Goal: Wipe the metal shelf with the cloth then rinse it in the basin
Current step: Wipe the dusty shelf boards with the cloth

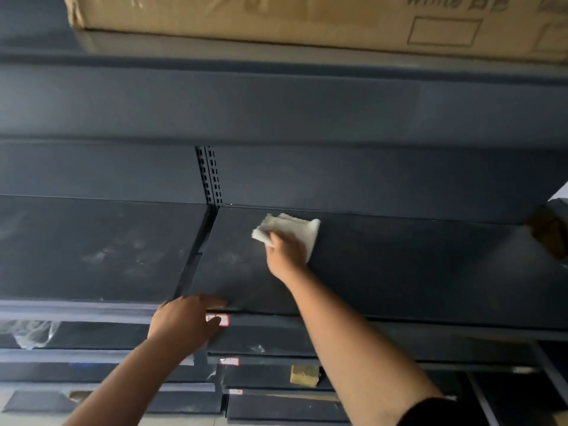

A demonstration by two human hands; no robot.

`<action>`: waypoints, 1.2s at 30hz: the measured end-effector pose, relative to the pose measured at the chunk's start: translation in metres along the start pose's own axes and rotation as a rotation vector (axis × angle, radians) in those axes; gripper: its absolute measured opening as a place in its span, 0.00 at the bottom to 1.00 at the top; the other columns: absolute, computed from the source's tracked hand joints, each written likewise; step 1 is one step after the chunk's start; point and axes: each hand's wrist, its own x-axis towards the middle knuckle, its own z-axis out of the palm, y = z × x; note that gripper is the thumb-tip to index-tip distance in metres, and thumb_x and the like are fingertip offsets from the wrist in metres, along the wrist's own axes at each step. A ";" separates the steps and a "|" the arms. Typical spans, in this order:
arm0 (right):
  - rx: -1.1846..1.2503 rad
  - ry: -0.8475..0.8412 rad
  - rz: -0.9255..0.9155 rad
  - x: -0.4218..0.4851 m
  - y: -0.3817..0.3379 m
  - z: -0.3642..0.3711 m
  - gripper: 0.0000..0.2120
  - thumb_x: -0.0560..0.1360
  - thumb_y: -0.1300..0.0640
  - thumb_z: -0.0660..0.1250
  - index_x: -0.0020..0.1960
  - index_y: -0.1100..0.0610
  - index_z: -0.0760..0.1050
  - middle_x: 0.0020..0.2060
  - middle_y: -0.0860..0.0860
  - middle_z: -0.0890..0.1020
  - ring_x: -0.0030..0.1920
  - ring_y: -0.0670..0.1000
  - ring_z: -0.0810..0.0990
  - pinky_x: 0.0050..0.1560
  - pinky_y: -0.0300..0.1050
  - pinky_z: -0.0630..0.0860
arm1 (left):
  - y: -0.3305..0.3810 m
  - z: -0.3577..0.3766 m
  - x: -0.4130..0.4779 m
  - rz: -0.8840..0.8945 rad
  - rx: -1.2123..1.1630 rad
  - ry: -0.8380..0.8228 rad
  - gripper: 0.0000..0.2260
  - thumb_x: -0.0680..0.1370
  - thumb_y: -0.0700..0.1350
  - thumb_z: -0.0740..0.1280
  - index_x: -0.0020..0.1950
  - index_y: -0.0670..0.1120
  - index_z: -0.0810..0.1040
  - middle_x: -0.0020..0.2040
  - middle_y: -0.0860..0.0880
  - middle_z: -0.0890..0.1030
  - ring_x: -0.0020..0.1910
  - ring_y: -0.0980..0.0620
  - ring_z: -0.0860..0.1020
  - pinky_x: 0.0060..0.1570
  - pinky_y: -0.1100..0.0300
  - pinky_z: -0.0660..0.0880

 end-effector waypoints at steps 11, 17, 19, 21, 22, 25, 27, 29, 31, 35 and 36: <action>1.652 0.069 0.519 0.044 -0.009 -0.076 0.17 0.79 0.48 0.61 0.66 0.51 0.69 0.61 0.53 0.79 0.54 0.55 0.80 0.57 0.57 0.77 | 0.009 0.000 -0.013 -0.007 -0.010 -0.003 0.18 0.72 0.57 0.64 0.61 0.70 0.70 0.58 0.62 0.81 0.52 0.54 0.80 0.47 0.58 0.75; 0.726 0.457 0.317 0.025 0.097 -0.140 0.18 0.78 0.51 0.59 0.67 0.52 0.70 0.61 0.55 0.78 0.62 0.57 0.76 0.59 0.44 0.70 | 0.005 -0.002 -0.014 0.067 -0.010 -0.034 0.19 0.73 0.57 0.64 0.63 0.68 0.70 0.62 0.63 0.78 0.53 0.55 0.79 0.52 0.58 0.75; 0.374 0.377 0.324 0.013 0.129 -0.134 0.17 0.79 0.51 0.57 0.66 0.51 0.70 0.60 0.56 0.78 0.61 0.59 0.75 0.55 0.43 0.67 | 0.003 -0.002 -0.015 0.112 0.004 -0.044 0.20 0.73 0.57 0.63 0.65 0.67 0.67 0.66 0.64 0.74 0.59 0.54 0.77 0.59 0.56 0.73; 0.166 0.270 0.375 0.006 0.145 -0.116 0.16 0.80 0.53 0.56 0.66 0.53 0.70 0.59 0.59 0.79 0.58 0.62 0.77 0.54 0.45 0.68 | -0.002 -0.003 -0.014 0.169 0.012 -0.077 0.22 0.74 0.56 0.63 0.68 0.65 0.65 0.69 0.62 0.71 0.62 0.52 0.75 0.63 0.54 0.70; 0.073 0.212 0.385 0.004 0.142 -0.104 0.16 0.80 0.54 0.56 0.65 0.54 0.71 0.58 0.60 0.80 0.57 0.63 0.77 0.55 0.47 0.70 | -0.005 -0.003 -0.012 0.197 -0.001 -0.098 0.23 0.74 0.55 0.63 0.68 0.65 0.64 0.69 0.60 0.71 0.62 0.51 0.75 0.63 0.55 0.70; -0.253 0.232 0.249 0.014 0.098 -0.062 0.13 0.76 0.54 0.58 0.54 0.55 0.78 0.49 0.58 0.81 0.50 0.63 0.79 0.52 0.51 0.70 | -0.019 -0.007 -0.010 0.246 -0.145 -0.135 0.24 0.73 0.54 0.64 0.68 0.66 0.64 0.65 0.58 0.76 0.56 0.53 0.78 0.54 0.62 0.73; -0.284 0.118 0.141 0.026 0.048 -0.032 0.14 0.77 0.53 0.57 0.55 0.55 0.79 0.52 0.58 0.81 0.53 0.62 0.78 0.55 0.51 0.71 | -0.031 -0.010 -0.010 0.272 -0.223 -0.105 0.23 0.73 0.54 0.65 0.66 0.66 0.66 0.62 0.60 0.78 0.52 0.57 0.79 0.48 0.68 0.71; -0.221 -0.018 0.077 0.041 -0.004 0.000 0.16 0.79 0.52 0.56 0.58 0.55 0.78 0.57 0.58 0.80 0.58 0.60 0.76 0.61 0.52 0.69 | -0.047 -0.014 -0.010 0.276 -0.259 -0.056 0.21 0.72 0.56 0.66 0.64 0.66 0.69 0.58 0.61 0.80 0.49 0.59 0.79 0.44 0.69 0.69; -0.152 -0.105 0.051 0.054 -0.053 0.024 0.16 0.79 0.51 0.54 0.59 0.54 0.76 0.58 0.56 0.79 0.61 0.59 0.74 0.63 0.53 0.67 | -0.067 -0.018 -0.007 0.278 -0.247 -0.001 0.19 0.71 0.56 0.65 0.62 0.66 0.71 0.56 0.62 0.80 0.49 0.59 0.79 0.43 0.68 0.70; 0.797 -0.335 0.321 0.065 -0.142 0.047 0.19 0.81 0.51 0.56 0.71 0.52 0.66 0.67 0.55 0.74 0.65 0.56 0.72 0.64 0.45 0.67 | -0.106 -0.024 0.001 0.292 -0.192 0.114 0.16 0.71 0.55 0.65 0.59 0.64 0.73 0.57 0.64 0.79 0.52 0.59 0.78 0.48 0.63 0.73; 1.009 -0.313 0.391 0.068 -0.157 0.046 0.19 0.81 0.51 0.57 0.71 0.53 0.66 0.68 0.54 0.73 0.66 0.56 0.72 0.67 0.48 0.68 | -0.114 -0.025 0.003 0.286 -0.167 0.129 0.16 0.72 0.54 0.65 0.59 0.63 0.74 0.57 0.63 0.79 0.53 0.58 0.78 0.49 0.62 0.73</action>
